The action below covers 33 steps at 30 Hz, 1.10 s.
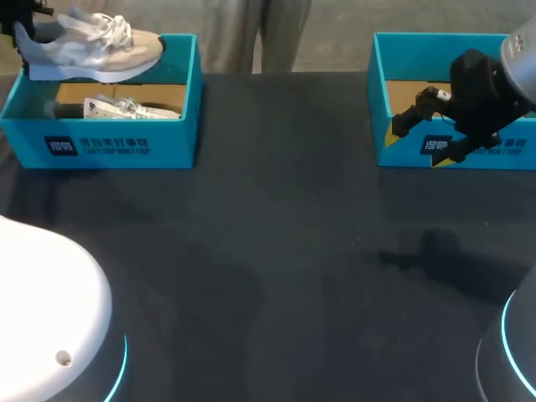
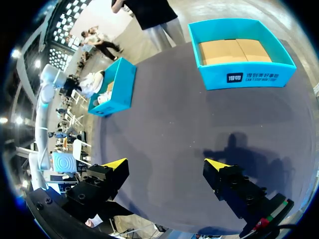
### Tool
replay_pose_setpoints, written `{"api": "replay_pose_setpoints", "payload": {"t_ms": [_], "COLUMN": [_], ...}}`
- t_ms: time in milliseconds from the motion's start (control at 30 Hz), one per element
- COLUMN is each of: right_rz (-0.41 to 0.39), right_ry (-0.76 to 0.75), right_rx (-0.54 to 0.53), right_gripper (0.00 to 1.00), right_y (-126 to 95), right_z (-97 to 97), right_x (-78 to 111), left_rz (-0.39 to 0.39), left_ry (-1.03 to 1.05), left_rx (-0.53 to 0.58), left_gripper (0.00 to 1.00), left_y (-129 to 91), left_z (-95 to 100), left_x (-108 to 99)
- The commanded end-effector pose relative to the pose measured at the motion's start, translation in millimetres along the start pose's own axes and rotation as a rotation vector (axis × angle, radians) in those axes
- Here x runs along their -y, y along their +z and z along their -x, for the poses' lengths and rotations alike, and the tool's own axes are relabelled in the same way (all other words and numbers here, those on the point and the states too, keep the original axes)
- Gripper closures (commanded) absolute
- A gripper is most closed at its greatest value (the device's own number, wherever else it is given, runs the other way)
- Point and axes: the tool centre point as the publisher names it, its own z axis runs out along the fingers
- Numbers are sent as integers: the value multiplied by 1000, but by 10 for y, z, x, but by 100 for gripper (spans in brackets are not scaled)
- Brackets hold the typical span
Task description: Take the shoe out of the shoebox, open the shoe tongue, remove and reinsert the insole, then place the shoe into the shoebox
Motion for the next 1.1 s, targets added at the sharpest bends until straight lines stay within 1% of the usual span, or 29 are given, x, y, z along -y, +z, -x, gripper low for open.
{"api": "replay_pose_setpoints", "payload": {"t_ms": [33,167,200,433,733,900,1100], "right_rz": [0,0,0,0,0,0,0], "right_ry": [2,2,2,2,2,2,2], "right_rx": [2,2,2,2,2,2,2], "right_gripper": [0,0,0,0,0,0,0], "right_y": [11,11,11,11,11,11,11], "right_z": [-6,-6,-6,-6,-6,-6,-6], "right_x": [-2,-2,-2,-2,-2,-2,-2], "left_rz": [-3,-2,-2,3,2,-14,-3], "left_ry": [-6,-6,-4,7,14,12,7], "left_rx": [-20,-11,-24,-16,-6,5,2], "left_gripper": [100,100,100,100,100,100,100], "left_y": [106,166,184,344,476,542,591], "left_z": [47,43,53,101,201,229,295], "left_x": [-140,-219,-236,-338,-382,-410,-456]}}
